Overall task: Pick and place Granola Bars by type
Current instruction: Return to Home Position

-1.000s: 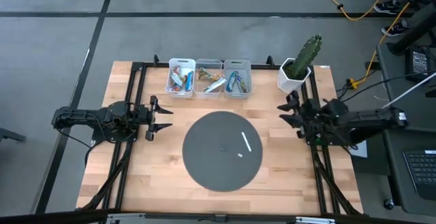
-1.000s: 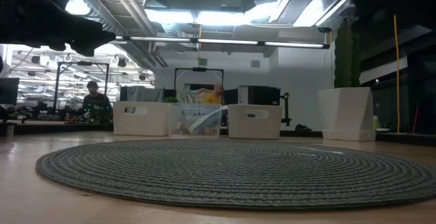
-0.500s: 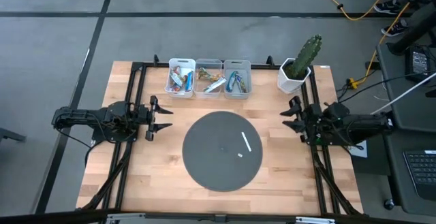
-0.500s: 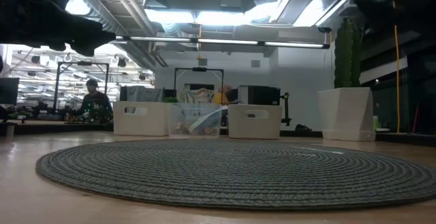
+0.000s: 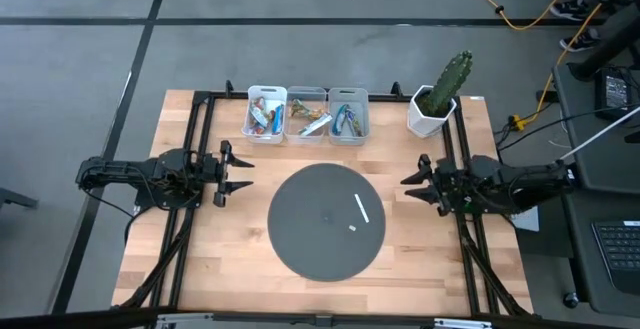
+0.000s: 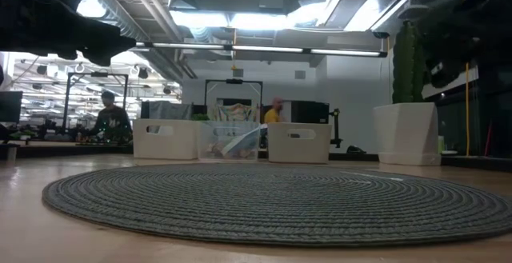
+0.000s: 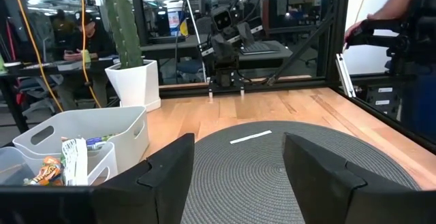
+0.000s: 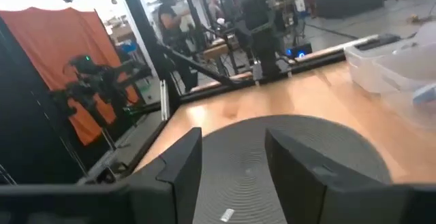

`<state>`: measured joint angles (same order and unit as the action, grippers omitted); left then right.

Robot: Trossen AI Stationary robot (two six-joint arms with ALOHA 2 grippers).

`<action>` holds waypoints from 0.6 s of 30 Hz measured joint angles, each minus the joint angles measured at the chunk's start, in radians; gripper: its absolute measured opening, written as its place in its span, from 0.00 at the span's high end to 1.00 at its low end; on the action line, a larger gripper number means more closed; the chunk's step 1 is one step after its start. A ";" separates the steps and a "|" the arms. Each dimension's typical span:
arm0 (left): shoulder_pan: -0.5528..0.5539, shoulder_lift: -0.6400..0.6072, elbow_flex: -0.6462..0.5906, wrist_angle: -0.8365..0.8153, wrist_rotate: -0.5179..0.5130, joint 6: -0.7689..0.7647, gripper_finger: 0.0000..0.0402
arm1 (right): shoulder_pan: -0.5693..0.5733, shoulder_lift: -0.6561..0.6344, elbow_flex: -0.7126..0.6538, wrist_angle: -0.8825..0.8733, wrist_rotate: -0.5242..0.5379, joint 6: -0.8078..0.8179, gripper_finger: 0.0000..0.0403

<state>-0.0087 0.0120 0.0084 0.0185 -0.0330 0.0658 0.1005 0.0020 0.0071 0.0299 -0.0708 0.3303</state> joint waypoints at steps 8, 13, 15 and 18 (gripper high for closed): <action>0.000 0.000 0.000 0.000 0.000 0.000 0.46 | 0.000 0.000 0.000 0.063 -0.009 0.028 0.59; 0.000 0.000 0.000 0.000 0.000 0.000 0.46 | 0.000 0.000 0.000 0.069 -0.013 0.004 0.59; 0.000 0.000 0.000 0.000 0.000 0.000 0.46 | 0.000 0.000 0.000 0.074 -0.038 -0.029 0.59; 0.000 0.000 0.000 0.000 0.000 0.000 0.46 | 0.000 0.000 0.000 0.105 -0.067 -0.074 0.59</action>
<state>-0.0087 0.0120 0.0085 0.0185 -0.0334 0.0658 0.1005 0.0025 0.0071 0.1351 -0.1373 0.2560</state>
